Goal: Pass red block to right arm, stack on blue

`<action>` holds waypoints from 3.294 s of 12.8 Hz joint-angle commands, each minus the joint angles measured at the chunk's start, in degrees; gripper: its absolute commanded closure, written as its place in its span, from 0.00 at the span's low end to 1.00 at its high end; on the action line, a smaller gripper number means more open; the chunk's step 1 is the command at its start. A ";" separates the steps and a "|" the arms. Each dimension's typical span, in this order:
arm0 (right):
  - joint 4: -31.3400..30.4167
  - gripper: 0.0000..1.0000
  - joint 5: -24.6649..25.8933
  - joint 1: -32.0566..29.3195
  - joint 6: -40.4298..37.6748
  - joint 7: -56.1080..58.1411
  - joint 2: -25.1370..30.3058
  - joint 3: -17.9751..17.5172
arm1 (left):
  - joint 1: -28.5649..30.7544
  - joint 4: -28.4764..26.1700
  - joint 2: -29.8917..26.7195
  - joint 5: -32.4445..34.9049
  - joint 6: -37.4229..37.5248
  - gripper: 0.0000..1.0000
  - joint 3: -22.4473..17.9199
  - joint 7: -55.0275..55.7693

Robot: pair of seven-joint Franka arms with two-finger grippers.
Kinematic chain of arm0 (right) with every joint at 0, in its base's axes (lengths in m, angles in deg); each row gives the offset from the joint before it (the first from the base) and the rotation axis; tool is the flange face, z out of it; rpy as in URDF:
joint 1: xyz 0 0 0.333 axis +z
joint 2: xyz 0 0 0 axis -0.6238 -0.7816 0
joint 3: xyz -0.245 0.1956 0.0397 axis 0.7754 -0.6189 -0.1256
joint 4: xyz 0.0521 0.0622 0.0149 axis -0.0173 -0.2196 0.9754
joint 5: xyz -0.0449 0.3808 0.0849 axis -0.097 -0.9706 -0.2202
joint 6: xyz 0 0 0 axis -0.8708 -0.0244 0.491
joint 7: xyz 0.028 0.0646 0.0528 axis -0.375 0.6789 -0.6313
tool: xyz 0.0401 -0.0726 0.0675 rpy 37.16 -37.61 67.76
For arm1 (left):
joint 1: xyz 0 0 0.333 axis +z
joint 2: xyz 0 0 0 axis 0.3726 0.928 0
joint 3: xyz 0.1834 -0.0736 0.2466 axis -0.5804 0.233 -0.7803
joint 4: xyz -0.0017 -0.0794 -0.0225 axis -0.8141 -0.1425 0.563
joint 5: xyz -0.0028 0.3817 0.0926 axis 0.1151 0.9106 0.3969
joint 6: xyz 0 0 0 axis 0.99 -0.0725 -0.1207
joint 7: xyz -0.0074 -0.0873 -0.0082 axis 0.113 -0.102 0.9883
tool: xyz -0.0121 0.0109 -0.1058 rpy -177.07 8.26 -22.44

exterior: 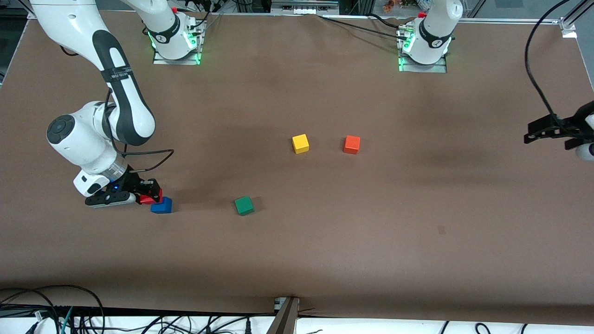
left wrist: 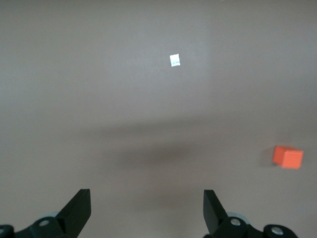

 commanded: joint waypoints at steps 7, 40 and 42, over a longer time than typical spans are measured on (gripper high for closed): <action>1.84 0.92 -0.23 -0.27 4.11 -0.41 -2.84 -0.22 | -0.19 -3.49 -3.88 0.65 2.91 0.00 2.88 8.12; 3.69 0.00 -1.28 0.44 4.91 -3.14 -4.33 -0.66 | 0.69 0.82 -0.19 0.56 5.28 0.00 2.44 6.69; 3.87 0.00 -1.11 0.52 4.56 -3.14 -4.07 -0.57 | 0.69 0.82 -0.19 0.56 5.28 0.00 2.44 6.69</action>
